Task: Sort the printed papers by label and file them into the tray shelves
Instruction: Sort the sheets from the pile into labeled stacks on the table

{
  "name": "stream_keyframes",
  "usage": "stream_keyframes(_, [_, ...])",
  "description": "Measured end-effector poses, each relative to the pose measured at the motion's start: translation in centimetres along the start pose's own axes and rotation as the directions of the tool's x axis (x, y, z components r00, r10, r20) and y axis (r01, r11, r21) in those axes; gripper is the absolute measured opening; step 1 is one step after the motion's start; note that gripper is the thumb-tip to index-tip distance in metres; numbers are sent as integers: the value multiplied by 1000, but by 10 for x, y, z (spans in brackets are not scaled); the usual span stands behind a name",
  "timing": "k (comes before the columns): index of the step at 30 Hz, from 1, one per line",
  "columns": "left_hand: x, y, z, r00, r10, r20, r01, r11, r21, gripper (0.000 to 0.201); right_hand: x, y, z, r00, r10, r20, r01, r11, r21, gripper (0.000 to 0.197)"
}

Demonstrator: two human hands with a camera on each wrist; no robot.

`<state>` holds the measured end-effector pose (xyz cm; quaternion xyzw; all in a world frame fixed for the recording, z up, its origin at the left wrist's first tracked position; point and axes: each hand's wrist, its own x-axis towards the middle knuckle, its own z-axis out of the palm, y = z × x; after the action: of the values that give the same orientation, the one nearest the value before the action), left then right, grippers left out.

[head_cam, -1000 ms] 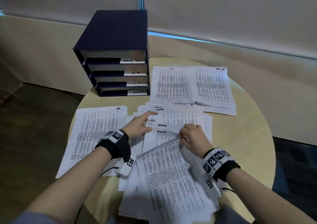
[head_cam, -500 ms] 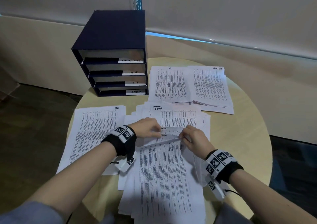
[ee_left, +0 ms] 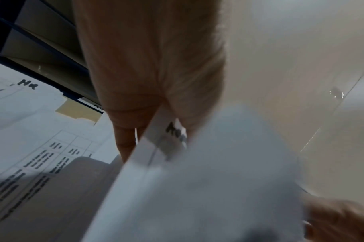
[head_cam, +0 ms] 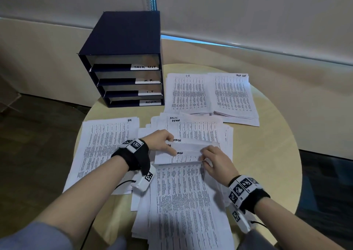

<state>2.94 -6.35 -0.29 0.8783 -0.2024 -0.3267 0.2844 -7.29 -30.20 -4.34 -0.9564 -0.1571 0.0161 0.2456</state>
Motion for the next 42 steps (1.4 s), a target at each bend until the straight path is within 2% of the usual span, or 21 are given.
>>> stream_keyframes(3, [-2, 1, -2, 1000, -11, -11, 11, 998, -69, 39, 1, 1, -1, 1000, -14, 18, 13, 1000, 8, 7])
stream_keyframes(6, [-5, 1, -5, 1000, -5, 3, 5, 999, -36, 6, 6, 2, -1, 996, 9, 83, -7, 1000, -24, 9])
stream_keyframes(9, [-7, -3, -7, 998, 24, 52, -20, 998, -68, 29, 9, 1, -2, 993, 47, 111, -44, 999, -22, 10])
stream_keyframes(10, [-6, -4, -7, 996, 47, 77, -42, 997, -70, 28, 9, 1, -2, 993, 47, 109, -45, 999, -18, 10])
stream_keyframes(12, [-5, 1, -3, 994, 35, 107, -32, 999, -30, 11, 9, -1, -4, 994, 38, 107, -37, 999, -13, 10])
stream_keyframes(15, [-3, 5, 0, 992, -39, 119, 31, 997, 72, 29, 8, -2, -5, 996, 22, 87, -24, 999, 22, 10])
stream_keyframes(17, [0, 5, 4, 993, -12, 121, -3, 991, 130, 21, 6, -2, -6, 996, 23, 82, -27, 999, 41, 18])
stream_keyframes(20, [1, 5, 5, 998, 27, 51, -35, 988, 152, 12, 4, -1, -6, 999, 35, 38, -36, 999, 28, 29])
stream_keyframes(23, [-1, 0, 7, 999, 44, -5, -43, 986, 161, 10, 5, 3, -11, 990, 136, -37, -138, 990, -41, 21])
stream_keyframes(26, [-4, -2, 10, 998, 65, -22, -61, 989, 136, 23, 11, 7, -16, 947, 305, -96, -314, 944, -100, 16])
stream_keyframes(29, [-11, 4, 12, 997, 36, -61, -34, 998, 46, 37, 21, 5, -19, 912, 410, -19, -407, 897, -171, 18])
stream_keyframes(31, [-12, 6, 12, 1000, 7, -20, -6, 999, 50, 36, 28, 1, -19, 892, 452, 26, -439, 878, -189, 20])
stream_keyframes(33, [-8, 4, 14, 999, 22, 42, -26, 994, 101, 39, 33, -4, -18, 890, 453, 57, -442, 886, -144, 37])
stream_keyframes(35, [-2, 1, 16, 997, 42, 69, -50, 992, 117, 46, 37, -10, -17, 912, 380, 154, -363, 923, -128, 73])
stream_keyframes(36, [1, 1, 16, 996, 55, 72, -62, 992, 113, 45, 39, -13, -16, 915, 341, 215, -315, 938, -147, 82])
stream_keyframes(37, [5, 1, 15, 995, 63, 77, -70, 994, 87, 40, 41, -15, -15, 911, 315, 266, -277, 945, -172, 81])
stream_keyframes(39, [14, 3, 14, 997, 56, 56, -54, 998, -28, 32, 44, -17, -14, 896, 311, 318, -256, 945, -203, 51])
stream_keyframes(41, [23, 3, 14, 996, -41, -82, 23, 978, -208, 40, 45, -16, -13, 906, 316, 282, -262, 941, -213, 20])
stream_keyframes(42, [30, -1, 15, 973, -113, -200, 55, 960, -273, 46, 45, -13, -12, 915, 313, 253, -263, 941, -213, 15])
